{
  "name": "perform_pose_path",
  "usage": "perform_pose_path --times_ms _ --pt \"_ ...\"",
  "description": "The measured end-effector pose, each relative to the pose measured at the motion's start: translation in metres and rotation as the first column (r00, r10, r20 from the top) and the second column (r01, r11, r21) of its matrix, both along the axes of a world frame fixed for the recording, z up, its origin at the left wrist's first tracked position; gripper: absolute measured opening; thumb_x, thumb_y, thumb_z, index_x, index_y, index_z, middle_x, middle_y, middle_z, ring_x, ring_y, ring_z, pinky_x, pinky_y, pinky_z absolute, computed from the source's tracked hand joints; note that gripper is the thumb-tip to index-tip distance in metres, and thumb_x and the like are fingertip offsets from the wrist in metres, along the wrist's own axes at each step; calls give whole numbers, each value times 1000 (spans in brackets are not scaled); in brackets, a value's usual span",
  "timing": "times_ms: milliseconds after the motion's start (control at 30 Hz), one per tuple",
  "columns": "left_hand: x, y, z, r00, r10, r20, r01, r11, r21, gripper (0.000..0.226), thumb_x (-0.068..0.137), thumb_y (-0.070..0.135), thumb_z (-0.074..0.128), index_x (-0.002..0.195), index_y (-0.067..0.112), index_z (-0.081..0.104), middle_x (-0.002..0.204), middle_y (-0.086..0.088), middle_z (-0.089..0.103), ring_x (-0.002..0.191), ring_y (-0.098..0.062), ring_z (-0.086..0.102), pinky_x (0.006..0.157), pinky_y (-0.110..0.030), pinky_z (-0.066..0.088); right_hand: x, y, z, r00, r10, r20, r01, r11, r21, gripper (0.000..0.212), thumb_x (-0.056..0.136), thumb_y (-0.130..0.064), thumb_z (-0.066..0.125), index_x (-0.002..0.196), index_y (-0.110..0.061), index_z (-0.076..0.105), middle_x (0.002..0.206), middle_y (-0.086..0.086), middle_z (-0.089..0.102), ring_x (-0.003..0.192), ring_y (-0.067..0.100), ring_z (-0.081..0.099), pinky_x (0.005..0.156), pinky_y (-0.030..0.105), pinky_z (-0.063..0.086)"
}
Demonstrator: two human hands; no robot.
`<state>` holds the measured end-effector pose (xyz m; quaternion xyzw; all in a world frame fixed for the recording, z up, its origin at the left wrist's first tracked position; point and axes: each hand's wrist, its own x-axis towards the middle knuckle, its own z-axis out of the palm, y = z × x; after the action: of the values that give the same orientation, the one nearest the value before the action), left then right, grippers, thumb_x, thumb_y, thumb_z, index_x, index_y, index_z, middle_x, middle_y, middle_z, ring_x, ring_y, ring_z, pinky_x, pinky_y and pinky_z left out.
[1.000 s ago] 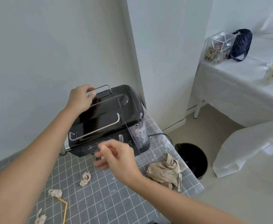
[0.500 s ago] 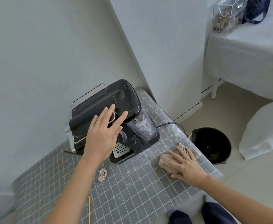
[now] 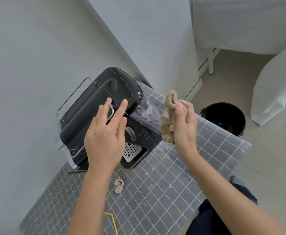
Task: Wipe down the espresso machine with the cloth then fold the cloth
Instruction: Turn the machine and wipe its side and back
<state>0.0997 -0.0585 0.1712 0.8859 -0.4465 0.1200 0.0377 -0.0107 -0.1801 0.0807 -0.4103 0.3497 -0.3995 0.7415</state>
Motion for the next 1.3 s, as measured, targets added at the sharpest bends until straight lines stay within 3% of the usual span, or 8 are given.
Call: perform_pose_path --times_ms 200,400,567,667,800,933,1200,1300 --pt "-2 -2 0 1000 14 -6 -14 1000 -28 41 100 43 31 139 40 43 151 2 38 137 -23 39 95 -50 48 72 -8 -7 998 63 -29 -67 976 -206 33 101 -35 48 132 -30 59 128 -14 64 122 7 56 106 40 46" --pt "-4 -4 -1 1000 15 -7 -15 999 -42 42 99 45 30 138 40 44 151 2 38 136 -21 40 93 -50 49 54 20 -65 968 93 -233 -75 993 88 34 100 -51 37 132 -50 50 118 0 66 103 13 64 88 45 56" --pt "-4 -4 -1 1000 17 -7 -17 999 -41 41 100 44 30 138 40 44 151 1 38 136 -21 40 93 -49 49 64 33 16 997 -70 13 71 984 -166 35 104 -30 37 135 -36 51 142 -9 52 135 12 44 116 48 29" --pt "-4 -4 0 1000 23 -15 -24 999 -42 42 100 45 29 138 41 44 151 3 37 137 -20 38 95 -49 48 77 0 10 998 -39 44 45 986 -160 31 102 -38 41 124 -35 62 107 -12 66 99 17 62 96 53 50" --pt "-4 -5 0 1000 25 -16 -26 999 -34 42 100 47 28 138 42 43 151 4 37 137 -19 38 94 -50 49 70 3 -39 968 52 -247 -58 998 -14 36 100 -54 30 126 -45 53 118 -16 63 111 11 60 98 50 49" --pt "-6 -4 0 999 28 -20 -30 998 -57 41 99 46 29 137 41 45 151 2 38 137 -20 38 92 -51 49 58 40 -32 993 23 -114 -21 1000 16 40 105 -41 28 144 -40 38 134 -23 51 123 -6 48 105 24 42" --pt "-5 -5 1 999 36 -29 -37 998 -46 41 99 46 29 137 43 44 152 5 36 139 -17 36 96 -49 48 68 -9 -7 983 64 -171 -91 983 -156 35 102 -55 26 119 -51 57 90 -28 66 103 12 64 100 55 44" --pt "-6 -4 1 999 36 -35 -38 998 -54 41 99 46 30 137 43 45 152 5 36 138 -18 37 94 -49 49 42 -23 -23 872 281 -401 -334 940 -69 42 100 -60 20 106 -51 61 121 -13 63 144 36 28 115 62 9"
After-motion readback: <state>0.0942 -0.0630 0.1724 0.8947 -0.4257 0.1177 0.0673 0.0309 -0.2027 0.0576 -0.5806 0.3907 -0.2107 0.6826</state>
